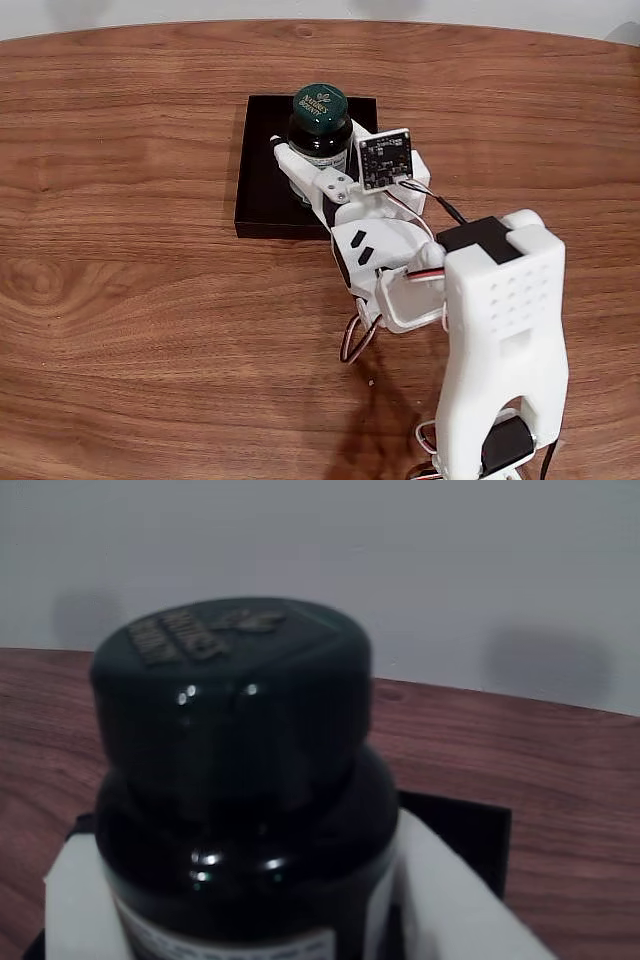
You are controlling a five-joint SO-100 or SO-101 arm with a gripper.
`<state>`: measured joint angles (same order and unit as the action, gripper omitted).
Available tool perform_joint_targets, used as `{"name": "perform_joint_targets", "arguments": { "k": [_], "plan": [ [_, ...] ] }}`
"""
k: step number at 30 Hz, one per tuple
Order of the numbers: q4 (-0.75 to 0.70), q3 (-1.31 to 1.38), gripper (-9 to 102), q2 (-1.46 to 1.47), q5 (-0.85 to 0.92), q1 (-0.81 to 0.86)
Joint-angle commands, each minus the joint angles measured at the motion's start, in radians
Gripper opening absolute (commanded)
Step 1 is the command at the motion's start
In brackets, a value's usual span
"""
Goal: Pick up the pill bottle and place it in the black box.
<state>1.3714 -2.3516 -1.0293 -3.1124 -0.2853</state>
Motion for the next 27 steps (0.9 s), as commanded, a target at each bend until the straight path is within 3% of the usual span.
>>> {"name": "perform_joint_targets", "arguments": {
  "k": [1, 8, 27],
  "plan": [
    [-0.006, -0.023, 30, -0.04, -0.011, 0.012],
    [-0.015, -0.072, 36, -0.077, -0.018, 0.017],
    [-0.038, -0.184, 39, -0.196, -0.052, 0.011]
  ]
}}
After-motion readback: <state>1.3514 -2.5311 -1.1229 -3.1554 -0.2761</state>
